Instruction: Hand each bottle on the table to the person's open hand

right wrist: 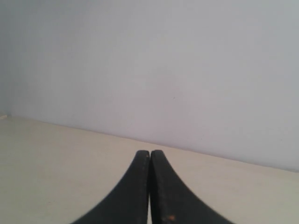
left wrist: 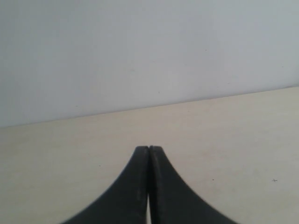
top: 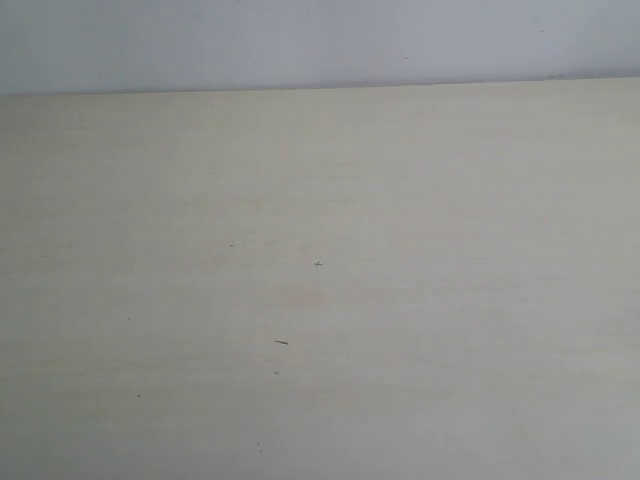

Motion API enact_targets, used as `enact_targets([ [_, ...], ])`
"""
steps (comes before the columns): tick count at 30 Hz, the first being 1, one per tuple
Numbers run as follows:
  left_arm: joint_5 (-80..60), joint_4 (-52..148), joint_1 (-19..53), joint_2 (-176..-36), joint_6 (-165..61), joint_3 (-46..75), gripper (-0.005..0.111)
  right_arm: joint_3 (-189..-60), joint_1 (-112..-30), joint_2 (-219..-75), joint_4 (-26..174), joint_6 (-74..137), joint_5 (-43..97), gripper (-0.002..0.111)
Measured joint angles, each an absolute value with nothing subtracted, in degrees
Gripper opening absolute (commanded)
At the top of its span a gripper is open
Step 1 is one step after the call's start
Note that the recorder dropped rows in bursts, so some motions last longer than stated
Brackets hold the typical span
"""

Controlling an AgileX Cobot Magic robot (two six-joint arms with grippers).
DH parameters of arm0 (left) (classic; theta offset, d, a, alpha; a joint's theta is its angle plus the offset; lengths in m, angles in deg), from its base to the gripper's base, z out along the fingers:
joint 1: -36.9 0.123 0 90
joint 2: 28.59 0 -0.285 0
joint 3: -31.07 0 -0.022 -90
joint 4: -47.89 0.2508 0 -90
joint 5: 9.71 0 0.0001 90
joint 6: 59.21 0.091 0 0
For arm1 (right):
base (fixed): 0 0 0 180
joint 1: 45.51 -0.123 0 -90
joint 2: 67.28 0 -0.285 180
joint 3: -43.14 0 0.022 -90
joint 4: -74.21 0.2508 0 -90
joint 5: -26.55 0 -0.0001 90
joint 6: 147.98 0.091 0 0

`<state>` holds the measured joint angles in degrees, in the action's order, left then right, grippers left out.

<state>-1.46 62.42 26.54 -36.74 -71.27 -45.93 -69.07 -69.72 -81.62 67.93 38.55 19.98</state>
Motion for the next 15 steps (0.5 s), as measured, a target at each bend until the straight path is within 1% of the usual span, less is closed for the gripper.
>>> enact_targets([
  [2,-1.5,62.4,26.5,-36.7,-71.3,-45.9,0.000,-67.5,-68.1,-80.0,67.0,37.1,20.7,0.000],
  [8,-1.2,62.4,26.5,-36.7,-71.3,-45.9,0.000,-60.2,-57.0,-76.0,66.3,35.0,26.5,0.000],
  [12,-1.1,62.4,26.5,-36.7,-71.3,-45.9,0.000,-59.9,-50.0,-75.5,67.4,37.4,25.0,0.000],
  [15,-1.1,62.4,26.5,-36.7,-71.3,-45.9,0.000,-59.9,-47.1,-75.5,67.6,38.8,23.4,0.000],
])
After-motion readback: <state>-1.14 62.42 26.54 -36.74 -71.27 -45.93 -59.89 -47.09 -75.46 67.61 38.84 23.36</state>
